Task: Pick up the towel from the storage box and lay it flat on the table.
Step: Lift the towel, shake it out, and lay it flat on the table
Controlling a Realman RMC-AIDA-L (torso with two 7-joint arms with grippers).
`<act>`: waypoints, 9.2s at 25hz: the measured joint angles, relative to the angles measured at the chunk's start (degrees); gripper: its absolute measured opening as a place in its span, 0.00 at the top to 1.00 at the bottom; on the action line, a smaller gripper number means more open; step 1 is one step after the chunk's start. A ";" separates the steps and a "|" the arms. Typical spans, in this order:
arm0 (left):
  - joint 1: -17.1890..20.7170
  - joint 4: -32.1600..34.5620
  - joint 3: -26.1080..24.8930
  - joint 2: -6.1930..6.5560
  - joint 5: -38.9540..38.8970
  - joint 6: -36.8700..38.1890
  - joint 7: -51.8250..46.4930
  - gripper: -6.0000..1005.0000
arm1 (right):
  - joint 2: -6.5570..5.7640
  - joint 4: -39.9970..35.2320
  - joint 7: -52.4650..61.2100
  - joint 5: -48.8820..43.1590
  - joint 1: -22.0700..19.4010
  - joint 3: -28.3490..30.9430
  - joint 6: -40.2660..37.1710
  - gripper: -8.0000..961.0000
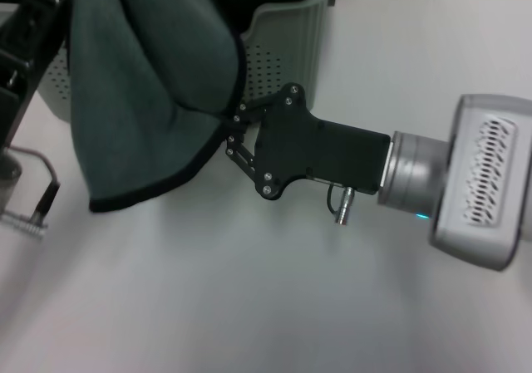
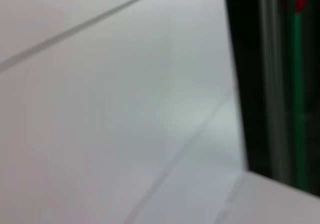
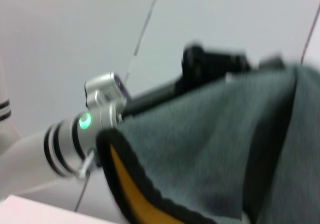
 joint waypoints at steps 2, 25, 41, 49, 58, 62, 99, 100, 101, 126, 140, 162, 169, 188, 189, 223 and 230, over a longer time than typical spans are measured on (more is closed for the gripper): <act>2.96 0.32 0.01 0.12 0.02 -2.19 1.81 0.82 | -0.56 -4.71 0.55 -2.68 -3.14 1.13 0.01 0.99; 5.24 -0.16 9.60 -0.53 13.14 -21.07 20.54 0.61 | 0.01 -38.43 42.39 -43.40 -0.23 25.68 -14.25 0.99; 2.33 -6.12 9.76 -0.55 16.46 -12.36 30.48 0.41 | 0.24 -38.46 47.47 -45.74 7.12 25.42 -20.41 0.99; -1.15 -7.44 8.03 -0.55 16.11 -12.91 22.98 0.42 | 0.31 -39.07 48.22 -45.38 8.70 25.00 -20.83 0.99; -6.23 -11.01 3.88 -0.55 16.08 -13.11 13.08 0.42 | 0.32 -39.14 48.22 -45.27 9.45 23.78 -21.11 0.99; -7.06 -11.50 3.47 -0.55 16.08 -13.05 10.50 0.42 | 0.32 -38.86 48.17 -45.25 9.77 22.82 -21.78 0.99; -7.64 -15.01 -5.65 -0.55 16.80 -9.25 2.25 0.45 | 0.32 -35.91 47.69 -43.76 13.18 18.56 -30.17 0.99; -7.63 -15.03 -5.65 -0.55 16.80 -9.17 2.20 0.45 | 0.32 -35.66 47.68 -43.76 13.33 18.55 -30.18 0.99; -7.60 -15.05 -5.65 -0.55 16.80 -9.09 2.12 0.45 | 0.32 -35.45 47.68 -43.76 13.51 18.55 -30.19 0.99; 0.06 -1.12 -4.97 0.05 20.73 -3.90 -8.07 0.98 | 0.10 -36.90 48.33 -44.07 5.38 16.81 -26.17 0.99; 11.44 15.82 0.40 3.66 21.49 2.23 -18.97 0.98 | -0.61 -53.74 64.44 -54.96 -20.33 23.77 -5.78 0.99; 17.90 19.79 23.78 5.95 7.49 1.52 -9.32 0.98 | -0.55 -34.83 71.17 -50.25 -28.93 44.75 35.74 0.99; 1.15 -11.08 22.68 2.75 7.01 -14.98 -0.92 0.97 | -0.86 4.78 62.64 -54.39 -10.45 44.76 28.06 0.99; 2.17 -1.01 21.09 0.08 -6.79 -35.40 -3.70 0.97 | -3.19 10.10 76.47 -70.86 7.46 45.64 12.53 0.99; 2.04 -0.87 21.20 -0.03 -6.72 -36.15 -3.65 0.97 | -3.21 9.88 77.60 -72.38 8.61 45.64 12.38 0.99; 2.37 -0.15 21.68 -0.51 -6.05 -36.94 -10.06 0.97 | 0.25 -4.63 105.62 -118.91 32.44 30.05 24.07 0.95; 2.27 -0.15 21.68 -0.06 -4.71 -37.39 -15.64 0.97 | 0.29 -5.59 107.15 -119.58 31.23 25.07 21.44 0.86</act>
